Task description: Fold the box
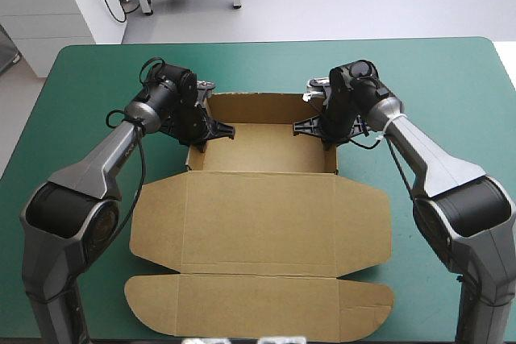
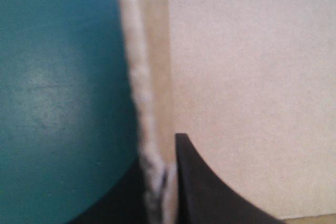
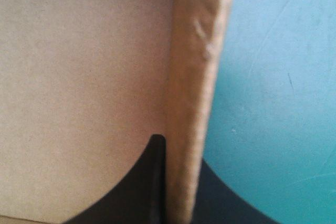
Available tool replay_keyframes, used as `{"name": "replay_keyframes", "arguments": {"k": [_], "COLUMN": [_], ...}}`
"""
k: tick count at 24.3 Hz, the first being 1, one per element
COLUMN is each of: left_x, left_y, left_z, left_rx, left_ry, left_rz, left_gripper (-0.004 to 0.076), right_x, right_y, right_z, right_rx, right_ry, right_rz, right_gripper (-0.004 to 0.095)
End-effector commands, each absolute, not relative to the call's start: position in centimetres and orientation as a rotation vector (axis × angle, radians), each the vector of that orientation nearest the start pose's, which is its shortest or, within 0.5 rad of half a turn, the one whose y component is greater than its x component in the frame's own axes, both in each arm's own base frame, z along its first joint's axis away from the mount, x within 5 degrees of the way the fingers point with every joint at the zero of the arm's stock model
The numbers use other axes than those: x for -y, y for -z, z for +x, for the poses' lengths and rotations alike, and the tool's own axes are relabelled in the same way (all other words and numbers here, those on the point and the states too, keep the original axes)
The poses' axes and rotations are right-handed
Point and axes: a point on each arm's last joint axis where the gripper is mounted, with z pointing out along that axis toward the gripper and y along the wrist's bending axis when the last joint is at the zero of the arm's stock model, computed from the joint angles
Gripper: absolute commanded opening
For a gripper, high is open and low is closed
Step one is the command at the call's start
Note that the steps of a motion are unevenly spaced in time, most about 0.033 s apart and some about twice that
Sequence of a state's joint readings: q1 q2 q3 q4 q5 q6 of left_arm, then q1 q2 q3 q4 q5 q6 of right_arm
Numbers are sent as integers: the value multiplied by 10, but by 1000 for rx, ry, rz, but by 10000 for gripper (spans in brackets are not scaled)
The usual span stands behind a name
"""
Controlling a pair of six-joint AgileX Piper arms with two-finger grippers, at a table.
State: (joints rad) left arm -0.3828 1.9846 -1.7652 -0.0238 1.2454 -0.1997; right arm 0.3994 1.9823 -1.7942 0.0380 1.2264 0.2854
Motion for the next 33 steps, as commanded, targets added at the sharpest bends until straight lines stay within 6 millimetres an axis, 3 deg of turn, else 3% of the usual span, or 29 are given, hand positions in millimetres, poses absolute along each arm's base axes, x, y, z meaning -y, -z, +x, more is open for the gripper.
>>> {"name": "replay_keyframes", "arguments": {"k": [1, 6, 8, 10, 11, 14, 18, 24, 29, 31, 33], "left_x": [168, 171, 171, 170, 170, 169, 168, 167, 166, 166, 163], "left_y": [-289, -277, -277, -277, -277, -277, -279, -283, -318, -344, -384], "left_z": [385, 388, 389, 388, 388, 387, 386, 385, 390, 390, 387], "left_rx": [-2849, -2882, -2869, -2873, -2874, -2893, -2884, -2895, -2793, -2709, -2581], "left_ry": [210, 211, 209, 200, 200, 184, 174, 157, 145, 173, 201], "left_rz": [285, 295, 305, 361, 361, 367, 369, 375, 372, 361, 343], "left_gripper": [-8, -8, -8, 4, 28, 130, 309, 450, 450, 450, 450], "right_x": [-170, -167, -164, -164, -164, -163, -160, -159, -160, -160, -157], "right_y": [-316, -314, -314, -314, -314, -314, -314, -321, -350, -364, -381], "right_z": [379, 382, 382, 382, 383, 384, 384, 384, 387, 387, 384], "right_rx": [-2809, -2792, -2785, -2785, -2777, -2765, -2767, -2759, -2664, -2617, -2563], "right_ry": [-276, -197, -147, -137, -140, -121, -63, -63, -102, -118, -103], "right_rz": [-205, -244, -299, -301, -300, -303, -312, -310, -295, -288, -281], "right_gripper": [-6, -3, 65, 231, 325, 414, 424, 424, 424, 424, 424]}}
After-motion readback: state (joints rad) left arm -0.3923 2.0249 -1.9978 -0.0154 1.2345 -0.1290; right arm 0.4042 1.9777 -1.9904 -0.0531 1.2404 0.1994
